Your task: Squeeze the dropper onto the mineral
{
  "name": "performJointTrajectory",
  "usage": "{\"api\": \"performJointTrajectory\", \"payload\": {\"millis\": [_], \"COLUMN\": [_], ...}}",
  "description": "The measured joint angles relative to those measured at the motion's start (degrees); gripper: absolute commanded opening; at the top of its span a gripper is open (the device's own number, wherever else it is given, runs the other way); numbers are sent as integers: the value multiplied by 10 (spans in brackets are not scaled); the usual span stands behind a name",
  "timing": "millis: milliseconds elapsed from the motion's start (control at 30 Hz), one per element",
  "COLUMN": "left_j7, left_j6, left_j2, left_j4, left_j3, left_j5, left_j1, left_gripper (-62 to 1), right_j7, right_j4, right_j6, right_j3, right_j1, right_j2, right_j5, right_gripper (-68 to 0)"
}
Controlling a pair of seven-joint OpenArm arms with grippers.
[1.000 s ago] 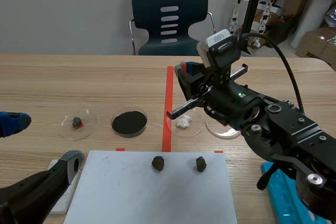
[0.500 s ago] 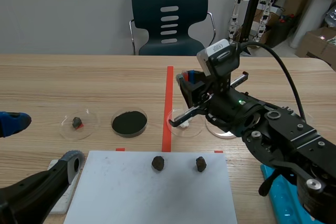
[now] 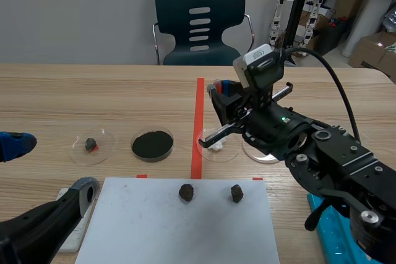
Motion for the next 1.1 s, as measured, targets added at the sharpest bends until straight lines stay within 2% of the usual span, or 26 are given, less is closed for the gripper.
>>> {"api": "performJointTrajectory", "payload": {"millis": [167, 333, 467, 600, 1100], "left_j7": [0, 0, 0, 0, 0], "left_j6": [0, 0, 0, 0, 0], "left_j2": [0, 0, 0, 0, 0], "left_j4": [0, 0, 0, 0, 0], "left_j3": [0, 0, 0, 0, 0], "left_j5": [0, 0, 0, 0, 0], "left_j1": [0, 0, 0, 0, 0], "left_gripper": [14, 14, 14, 14, 14], "right_j7": [2, 2, 2, 2, 2], "right_j4": [0, 0, 0, 0, 0], "right_j6": [0, -26, -26, -26, -26], "right_j3": [0, 0, 0, 0, 0], "right_j1": [0, 0, 0, 0, 0], "right_j2": [0, 0, 0, 0, 0], "right_j5": [0, 0, 0, 0, 0], "right_gripper": [-611, -611, -612, -659, -662]}}
